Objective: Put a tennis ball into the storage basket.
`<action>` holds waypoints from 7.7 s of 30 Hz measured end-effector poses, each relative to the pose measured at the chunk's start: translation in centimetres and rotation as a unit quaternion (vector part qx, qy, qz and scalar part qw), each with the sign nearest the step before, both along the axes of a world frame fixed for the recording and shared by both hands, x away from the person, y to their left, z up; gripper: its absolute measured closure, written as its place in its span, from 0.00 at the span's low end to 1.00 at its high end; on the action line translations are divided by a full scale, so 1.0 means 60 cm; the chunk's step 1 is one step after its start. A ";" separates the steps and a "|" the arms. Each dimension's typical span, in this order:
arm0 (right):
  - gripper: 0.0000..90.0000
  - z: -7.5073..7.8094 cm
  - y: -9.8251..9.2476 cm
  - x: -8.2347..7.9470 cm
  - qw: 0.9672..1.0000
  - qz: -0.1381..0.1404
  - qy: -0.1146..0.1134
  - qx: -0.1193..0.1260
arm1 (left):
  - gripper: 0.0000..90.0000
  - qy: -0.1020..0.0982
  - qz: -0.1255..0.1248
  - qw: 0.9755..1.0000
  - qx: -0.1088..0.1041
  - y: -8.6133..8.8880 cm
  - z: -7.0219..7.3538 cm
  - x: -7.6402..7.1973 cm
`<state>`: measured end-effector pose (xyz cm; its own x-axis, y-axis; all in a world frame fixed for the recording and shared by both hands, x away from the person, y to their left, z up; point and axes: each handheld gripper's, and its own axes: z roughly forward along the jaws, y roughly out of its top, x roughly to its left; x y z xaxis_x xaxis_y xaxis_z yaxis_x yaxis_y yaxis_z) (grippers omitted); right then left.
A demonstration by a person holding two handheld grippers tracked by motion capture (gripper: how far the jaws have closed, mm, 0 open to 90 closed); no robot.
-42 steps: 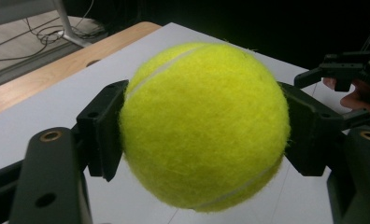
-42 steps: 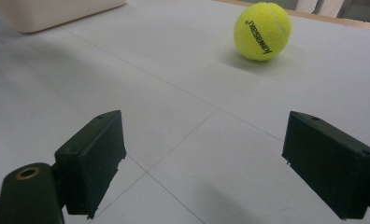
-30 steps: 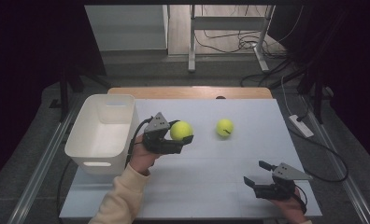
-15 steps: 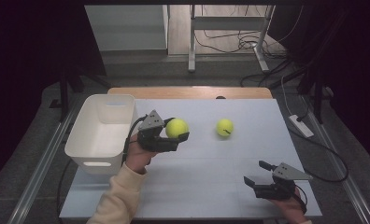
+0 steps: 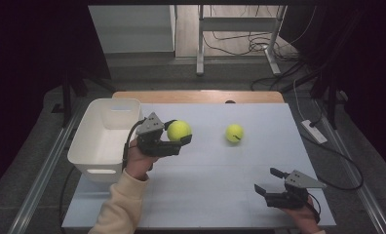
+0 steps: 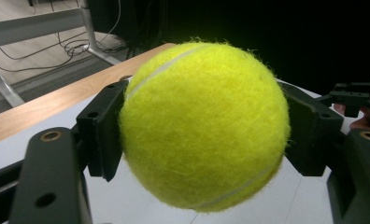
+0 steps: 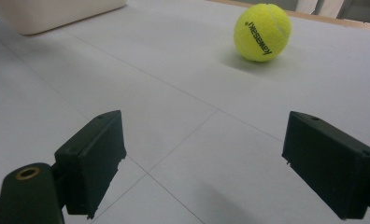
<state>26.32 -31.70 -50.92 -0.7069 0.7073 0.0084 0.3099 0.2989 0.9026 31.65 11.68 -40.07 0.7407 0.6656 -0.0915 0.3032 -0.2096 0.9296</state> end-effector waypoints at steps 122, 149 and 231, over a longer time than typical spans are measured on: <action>0.14 0.002 -0.006 -0.004 1.000 -0.014 -0.007 0.006 | 0.29 0.047 0.217 0.975 -0.007 0.208 0.048 0.057; 0.14 0.002 -0.006 -0.004 1.000 -0.013 -0.008 0.008 | 0.29 0.098 0.261 0.960 0.015 0.249 0.032 0.111; 0.14 0.002 -0.007 0.002 1.000 -0.014 -0.005 0.014 | 0.15 0.109 0.198 0.974 0.020 0.238 0.038 0.094</action>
